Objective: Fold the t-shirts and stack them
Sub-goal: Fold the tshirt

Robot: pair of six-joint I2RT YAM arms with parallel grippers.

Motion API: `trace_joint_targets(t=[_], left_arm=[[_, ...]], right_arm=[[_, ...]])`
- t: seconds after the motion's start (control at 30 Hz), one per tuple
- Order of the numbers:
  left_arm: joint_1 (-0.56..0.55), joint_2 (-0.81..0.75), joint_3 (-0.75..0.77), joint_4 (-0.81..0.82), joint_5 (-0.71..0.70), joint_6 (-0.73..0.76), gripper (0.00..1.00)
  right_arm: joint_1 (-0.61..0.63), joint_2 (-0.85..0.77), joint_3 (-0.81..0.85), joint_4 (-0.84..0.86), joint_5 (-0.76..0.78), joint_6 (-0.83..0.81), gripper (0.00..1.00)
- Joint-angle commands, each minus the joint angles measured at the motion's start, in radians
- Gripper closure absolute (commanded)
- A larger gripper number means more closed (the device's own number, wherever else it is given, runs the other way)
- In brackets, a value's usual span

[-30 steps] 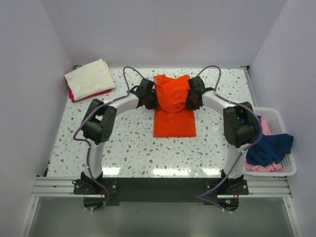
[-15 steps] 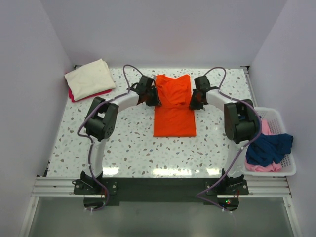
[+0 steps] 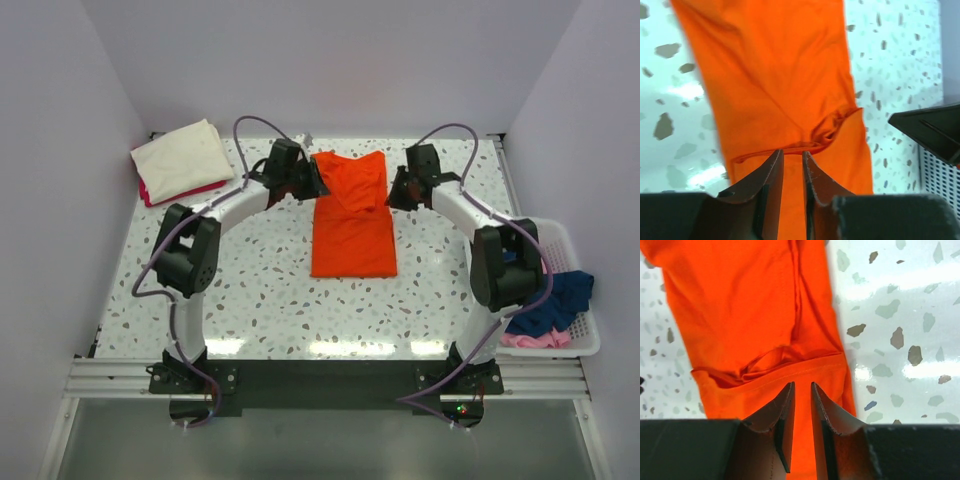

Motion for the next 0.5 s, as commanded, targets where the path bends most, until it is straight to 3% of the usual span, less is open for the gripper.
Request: trace_joint_targets(t=[0.0, 0.2, 0.47], left_arm=[[-0.048, -0.058, -0.038, 0.104, 0.089, 0.014, 0.75], [-0.143, 0.013, -0.037, 0.191, 0.144, -0.01, 0.83], [-0.146, 0.172, 0.045, 0.209, 0.108, -0.024, 0.83]], right_arm=[[0.005, -0.066, -0.047, 0.05, -0.059, 0.014, 0.76], [0.006, -0.074, -0.117, 0.093, -0.105, 0.032, 0.76], [0.008, -0.036, -0.206, 0.104, -0.111, 0.055, 0.77]])
